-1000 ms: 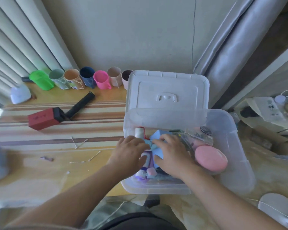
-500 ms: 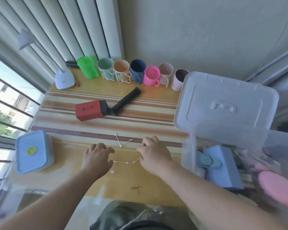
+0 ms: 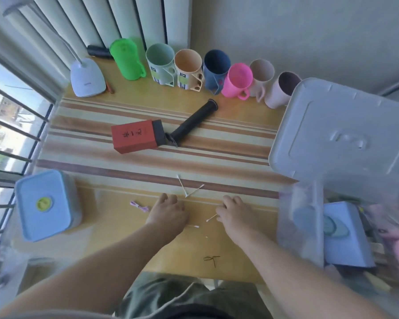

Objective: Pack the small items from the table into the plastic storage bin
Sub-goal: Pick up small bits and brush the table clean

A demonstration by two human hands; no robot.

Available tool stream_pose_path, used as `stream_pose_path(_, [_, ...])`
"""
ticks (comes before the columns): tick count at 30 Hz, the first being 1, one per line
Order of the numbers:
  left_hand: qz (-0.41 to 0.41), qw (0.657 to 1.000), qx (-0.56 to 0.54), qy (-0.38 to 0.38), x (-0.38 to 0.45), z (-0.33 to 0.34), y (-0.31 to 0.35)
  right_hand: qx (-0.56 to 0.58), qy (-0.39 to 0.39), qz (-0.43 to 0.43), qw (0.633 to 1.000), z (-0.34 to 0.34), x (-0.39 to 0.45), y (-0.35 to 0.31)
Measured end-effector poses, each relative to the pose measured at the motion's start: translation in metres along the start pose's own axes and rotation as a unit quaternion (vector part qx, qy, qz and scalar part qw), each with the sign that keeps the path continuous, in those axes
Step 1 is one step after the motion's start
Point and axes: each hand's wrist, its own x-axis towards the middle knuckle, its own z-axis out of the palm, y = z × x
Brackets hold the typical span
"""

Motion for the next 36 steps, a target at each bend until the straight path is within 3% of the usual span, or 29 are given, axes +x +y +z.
stream_pose_path(8, [-0.072,0.991,-0.036,0.104,0.031,-0.038,-0.047,0.043,0.002,-0.002,0.999,-0.014,0.008,-0.005])
stream_pose_path(14, [-0.04,0.993,0.019,0.109,0.05,-0.049,-0.064,0.023,-0.001,-0.001,1.0,-0.009,0.01,-0.005])
stream_pose_path(22, [-0.041,0.995,0.063,0.059,0.046,-0.043,-0.064,0.057,0.09,-0.048,0.993,-0.03,0.041,-0.023])
stream_pose_path(25, [-0.118,0.991,-0.032,0.06,0.038,-0.05,-0.08,0.043,0.093,-0.061,0.993,-0.039,0.059,-0.036])
stream_pose_path(28, [-0.172,0.966,-0.168,0.095,0.018,-0.047,-0.112,0.026,0.046,-0.084,0.995,-0.041,0.07,-0.042])
stream_pose_path(32, [-0.155,0.948,-0.251,0.117,-0.019,-0.024,-0.141,0.039,0.014,-0.101,0.994,-0.047,0.066,-0.029])
stream_pose_path(36, [-0.145,0.948,-0.253,0.126,-0.041,-0.006,-0.137,0.028,-0.002,-0.093,0.995,-0.031,0.045,-0.002])
